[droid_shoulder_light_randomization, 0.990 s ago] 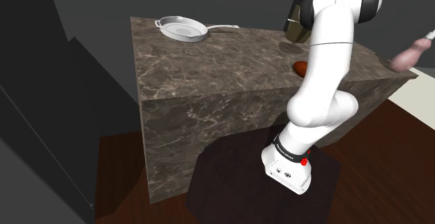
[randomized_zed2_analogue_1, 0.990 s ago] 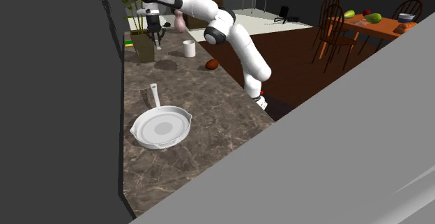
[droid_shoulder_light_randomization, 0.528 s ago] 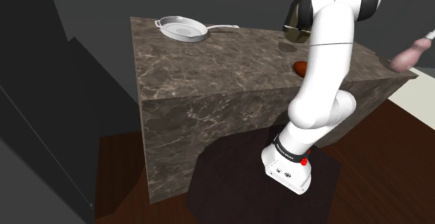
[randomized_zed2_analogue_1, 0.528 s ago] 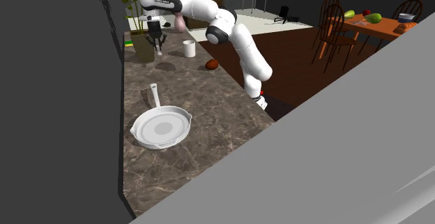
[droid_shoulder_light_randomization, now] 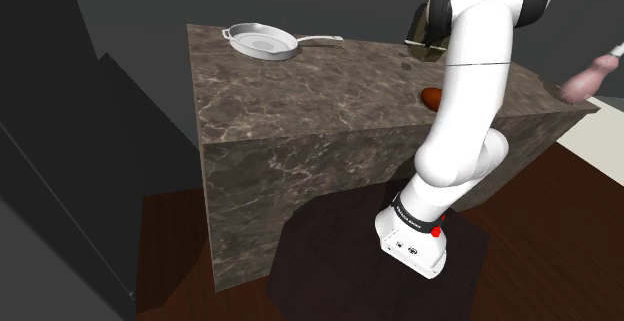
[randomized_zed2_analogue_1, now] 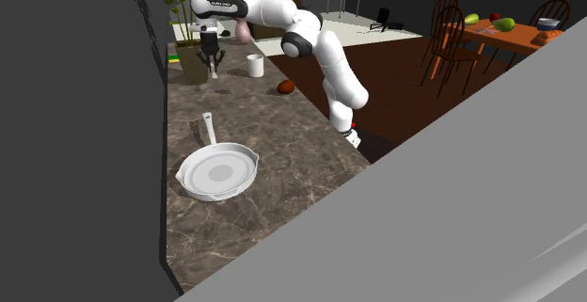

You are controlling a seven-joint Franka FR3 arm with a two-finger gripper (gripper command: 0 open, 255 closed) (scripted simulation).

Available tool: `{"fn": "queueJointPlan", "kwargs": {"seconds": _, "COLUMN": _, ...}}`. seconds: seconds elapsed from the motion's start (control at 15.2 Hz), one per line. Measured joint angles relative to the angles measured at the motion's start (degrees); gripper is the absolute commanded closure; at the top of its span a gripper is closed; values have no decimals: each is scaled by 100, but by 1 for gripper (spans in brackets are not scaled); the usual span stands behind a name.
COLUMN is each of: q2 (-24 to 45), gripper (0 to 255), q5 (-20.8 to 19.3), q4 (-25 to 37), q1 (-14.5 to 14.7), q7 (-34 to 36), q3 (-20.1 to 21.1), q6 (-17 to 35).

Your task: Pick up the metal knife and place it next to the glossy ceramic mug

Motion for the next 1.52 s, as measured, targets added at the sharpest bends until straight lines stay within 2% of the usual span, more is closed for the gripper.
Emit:
{"fn": "queueJointPlan", "kwargs": {"seconds": 0.07, "q2": -75, "gripper": 255, "q5": -39, "q4": -161, "q1": 100, "q7": 11, "q3": -27, "q6": 126}}
{"fn": "queueJointPlan", "kwargs": {"seconds": 0.4, "q2": -304, "gripper": 255, "q5": -44, "q4": -481, "q1": 152, "q7": -16, "q3": 107, "q6": 441}}
{"fn": "queueJointPlan", "kwargs": {"seconds": 0.66, "q2": -386, "gripper": 255, "q5": -42, "q4": -523, "q1": 10, "q7": -30, "q3": 302, "q6": 534}}
{"fn": "queueJointPlan", "kwargs": {"seconds": 0.86, "q2": -241, "gripper": 255, "q5": -22, "q4": -297, "q1": -195, "q7": -5, "q3": 486, "q6": 487}}
{"fn": "queueJointPlan", "kwargs": {"seconds": 0.92, "q2": -284, "gripper": 255, "q5": -105, "q4": -377, "q1": -97, "q7": -9, "q3": 457, "q6": 597}}
{"fn": "queueJointPlan", "kwargs": {"seconds": 0.99, "q2": -347, "gripper": 0, "q5": -217, "q4": -580, "q1": 14, "q7": -18, "q3": 416, "q6": 704}}
{"fn": "queueJointPlan", "kwargs": {"seconds": 1.12, "q2": -92, "gripper": 0, "q5": -217, "q4": -681, "q1": -137, "q7": -89, "q3": 452, "q6": 648}}
{"fn": "queueJointPlan", "kwargs": {"seconds": 1.39, "q2": -52, "gripper": 0, "q5": -260, "q4": -768, "q1": -104, "q7": -54, "q3": 415, "q6": 665}}
{"fn": "queueJointPlan", "kwargs": {"seconds": 1.52, "q2": 34, "gripper": 0, "q5": -249, "q4": -523, "q1": -200, "q7": 19, "q3": 450, "q6": 460}}
